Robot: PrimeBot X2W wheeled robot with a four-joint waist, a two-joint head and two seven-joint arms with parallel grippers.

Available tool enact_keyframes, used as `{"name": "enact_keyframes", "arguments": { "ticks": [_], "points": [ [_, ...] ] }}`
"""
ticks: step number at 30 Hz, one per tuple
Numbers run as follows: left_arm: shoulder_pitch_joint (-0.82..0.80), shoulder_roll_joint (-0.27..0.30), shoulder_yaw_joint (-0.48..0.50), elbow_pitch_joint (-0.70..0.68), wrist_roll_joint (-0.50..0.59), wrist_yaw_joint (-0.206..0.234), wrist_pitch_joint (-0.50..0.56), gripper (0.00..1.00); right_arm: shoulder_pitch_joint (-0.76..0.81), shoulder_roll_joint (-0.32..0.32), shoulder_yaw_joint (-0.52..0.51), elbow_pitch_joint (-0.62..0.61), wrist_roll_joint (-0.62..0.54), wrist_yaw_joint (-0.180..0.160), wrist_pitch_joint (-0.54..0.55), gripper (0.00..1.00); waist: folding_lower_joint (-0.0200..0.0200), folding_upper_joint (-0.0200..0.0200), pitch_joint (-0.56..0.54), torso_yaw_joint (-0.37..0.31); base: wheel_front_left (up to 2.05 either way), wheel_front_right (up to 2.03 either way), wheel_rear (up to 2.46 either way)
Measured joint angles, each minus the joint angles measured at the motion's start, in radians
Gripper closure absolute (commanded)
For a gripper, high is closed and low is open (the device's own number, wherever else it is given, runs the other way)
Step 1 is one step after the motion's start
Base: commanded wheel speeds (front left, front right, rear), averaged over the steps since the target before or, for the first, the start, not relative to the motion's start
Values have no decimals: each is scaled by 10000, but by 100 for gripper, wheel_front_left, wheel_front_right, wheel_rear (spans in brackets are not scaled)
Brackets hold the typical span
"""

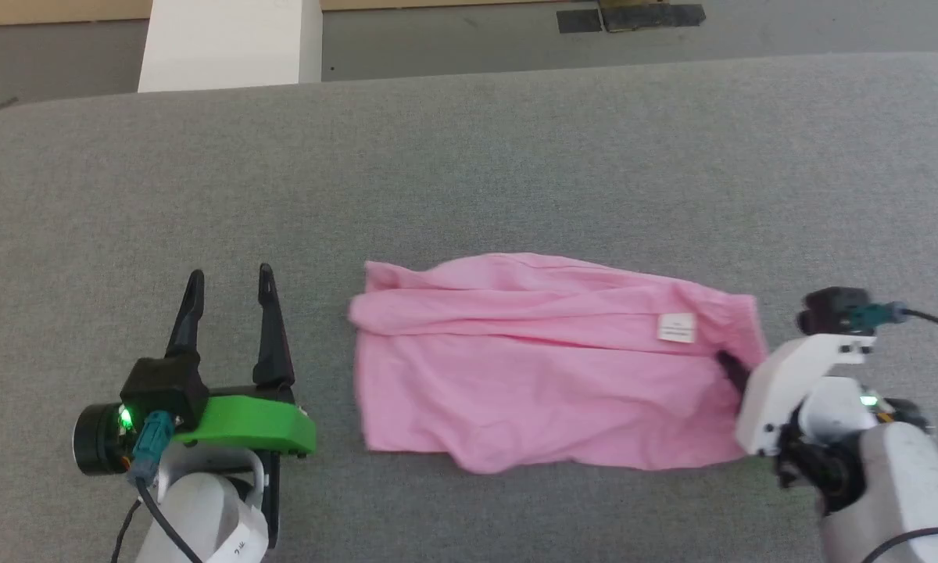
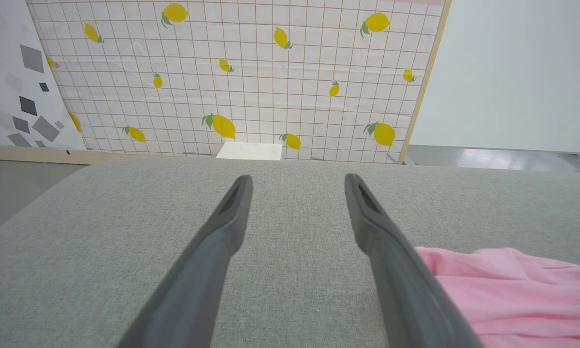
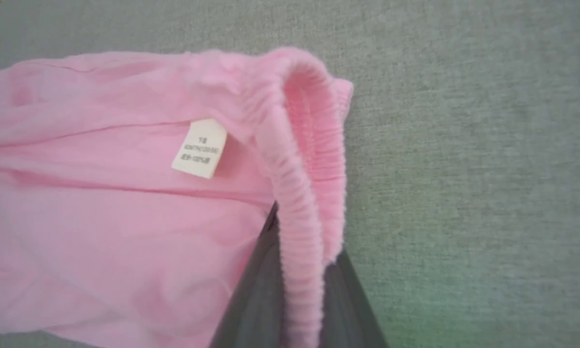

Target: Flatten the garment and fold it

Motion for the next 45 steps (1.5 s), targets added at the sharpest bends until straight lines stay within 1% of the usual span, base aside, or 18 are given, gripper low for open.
{"name": "enact_keyframes", "arguments": {
  "ticks": [2,5,7,11,14,15,18,22,26,31,33,34,35,36,38,40,43,45],
  "points": [
    [76,-48,75,23,17,-42,0,0,6,-142,-520,-173,-552,0,119,100,0,0,-42,-14,0,0,0],
    [142,-136,159,59,92,-174,0,0,-4,-654,-1342,-499,-1425,-2,305,100,0,0,-72,-1,0,0,0],
    [159,-221,207,104,111,-234,0,0,-42,-884,-1741,-754,-1889,-8,535,100,0,0,-85,26,0,0,0],
    [163,-316,268,213,184,-370,0,0,-135,-830,-1751,-1369,-2011,-6,1037,100,-1,0,-130,80,0,0,0],
    [165,-370,299,276,232,-460,0,0,-129,-648,-1174,-2079,-1649,-8,1498,100,0,0,-194,132,0,0,0],
    [168,-428,334,322,268,-537,0,0,-16,-518,-284,-2995,-1108,-6,2038,100,0,0,-262,188,0,0,0],
    [167,-495,374,355,291,-598,0,0,170,-391,721,-3954,-646,-6,2493,100,0,0,-296,255,0,0,0],
    [155,-564,401,355,376,-637,0,0,188,-349,2092,-4692,-313,-8,2807,100,0,0,-241,363,0,0,0],
    [93,-623,405,351,560,-713,0,0,-8,-303,3210,-4493,-276,-6,2840,100,0,0,-106,481,0,0,0],
    [-86,-717,389,339,621,-792,0,0,-511,-213,4276,-3260,-134,-6,2573,100,0,0,99,674,0,0,0],
    [-101,-750,391,341,650,-796,0,0,-638,-151,4518,-2721,-35,-8,2456,100,0,0,164,738,0,0,0],
    [-101,-773,393,347,669,-796,0,0,-710,-128,4625,-2437,25,-8,2339,95,0,0,194,768,0,0,0],
    [-102,-798,395,351,696,-798,0,0,-777,-125,4721,-2213,90,-8,2205,2,0,0,216,797,0,0,0],
    [-102,-817,397,362,696,-802,0,0,-825,-117,4788,-2042,171,-8,2113,0,0,0,224,819,0,0,0],
    [-101,-853,430,422,696,-805,0,0,-862,-98,4905,-1802,525,-8,1935,0,0,0,191,844,0,0,0],
    [-95,-867,499,426,708,-807,0,0,-861,-86,4920,-1877,855,-8,1616,0,0,0,119,830,0,0,0],
    [-60,-872,614,428,711,-836,0,0,-827,-73,4759,-2479,1492,-8,976,0,0,0,-36,750,0,0,0],
    [4,-878,685,420,723,-886,0,0,-686,-69,4602,-3131,2069,-8,414,0,0,0,-160,666,0,0,0]
  ]
}}
